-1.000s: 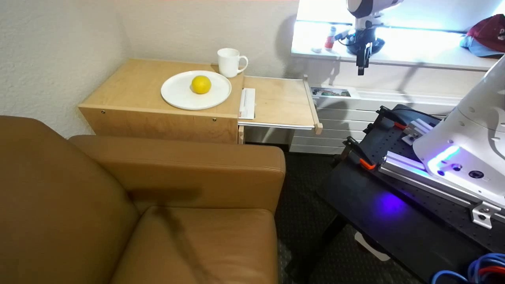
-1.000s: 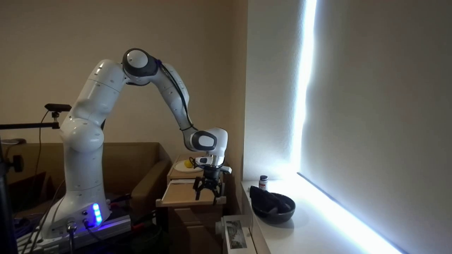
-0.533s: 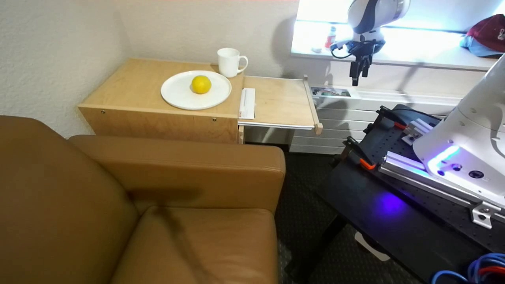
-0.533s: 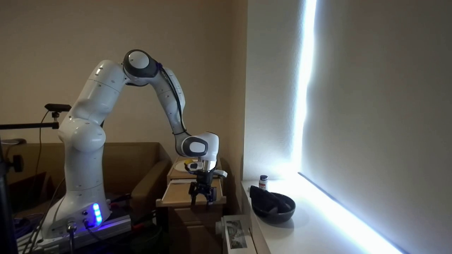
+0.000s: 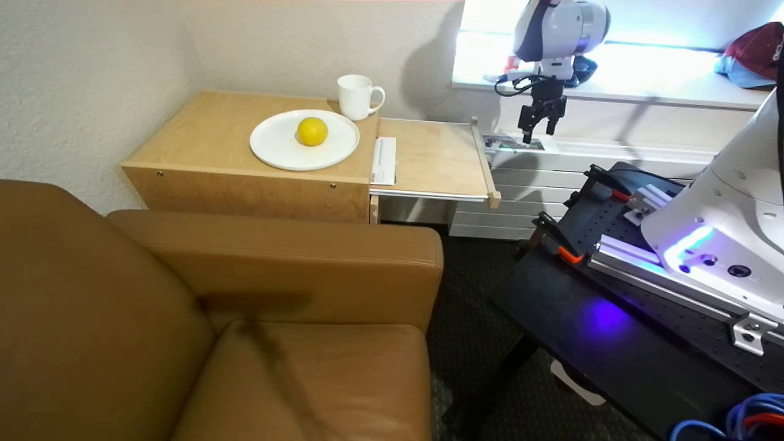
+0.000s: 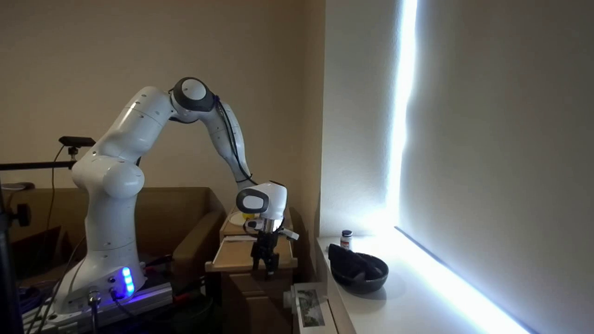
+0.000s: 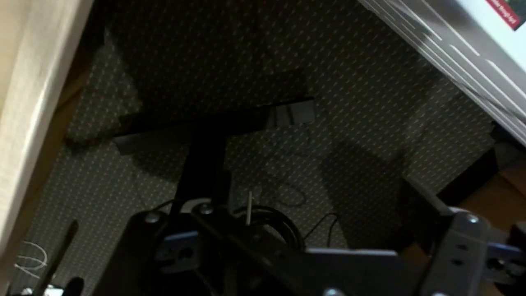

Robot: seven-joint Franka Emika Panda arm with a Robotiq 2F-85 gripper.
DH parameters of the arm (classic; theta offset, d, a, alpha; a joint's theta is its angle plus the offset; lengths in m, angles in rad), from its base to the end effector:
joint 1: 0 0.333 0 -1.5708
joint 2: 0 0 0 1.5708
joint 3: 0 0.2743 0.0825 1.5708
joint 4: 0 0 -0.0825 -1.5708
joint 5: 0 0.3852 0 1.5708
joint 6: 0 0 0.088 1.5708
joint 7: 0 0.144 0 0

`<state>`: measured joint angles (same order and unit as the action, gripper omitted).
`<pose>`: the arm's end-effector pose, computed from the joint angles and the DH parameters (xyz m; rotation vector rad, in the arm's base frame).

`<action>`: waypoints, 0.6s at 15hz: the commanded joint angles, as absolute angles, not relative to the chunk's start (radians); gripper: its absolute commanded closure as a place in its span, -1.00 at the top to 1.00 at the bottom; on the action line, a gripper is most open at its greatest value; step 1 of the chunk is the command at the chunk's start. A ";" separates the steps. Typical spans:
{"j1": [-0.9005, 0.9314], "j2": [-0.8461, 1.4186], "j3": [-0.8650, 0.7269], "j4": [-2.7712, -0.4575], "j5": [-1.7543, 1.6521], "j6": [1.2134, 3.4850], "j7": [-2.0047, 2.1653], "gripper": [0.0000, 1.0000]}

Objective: Pick up the cup and put it on top of the drawer, then pick up the clothe and put it in the bowl and close the drawer

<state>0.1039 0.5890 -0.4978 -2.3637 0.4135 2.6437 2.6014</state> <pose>0.3832 -0.2201 0.0253 -0.2881 -2.9061 0.0320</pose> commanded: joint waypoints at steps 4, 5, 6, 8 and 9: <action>0.311 0.843 -0.563 -2.233 0.812 2.625 2.601 1.00; 0.287 0.784 -0.553 -2.284 0.768 2.664 2.601 1.00; 0.308 0.815 -0.552 -2.267 0.787 2.658 2.605 1.00; 0.323 0.849 -0.552 -2.248 0.797 2.657 2.606 1.00; 0.322 0.851 -0.554 -2.245 0.797 2.656 2.606 1.00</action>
<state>0.3220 0.8514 -0.5540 -2.2454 0.7967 2.6558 2.6056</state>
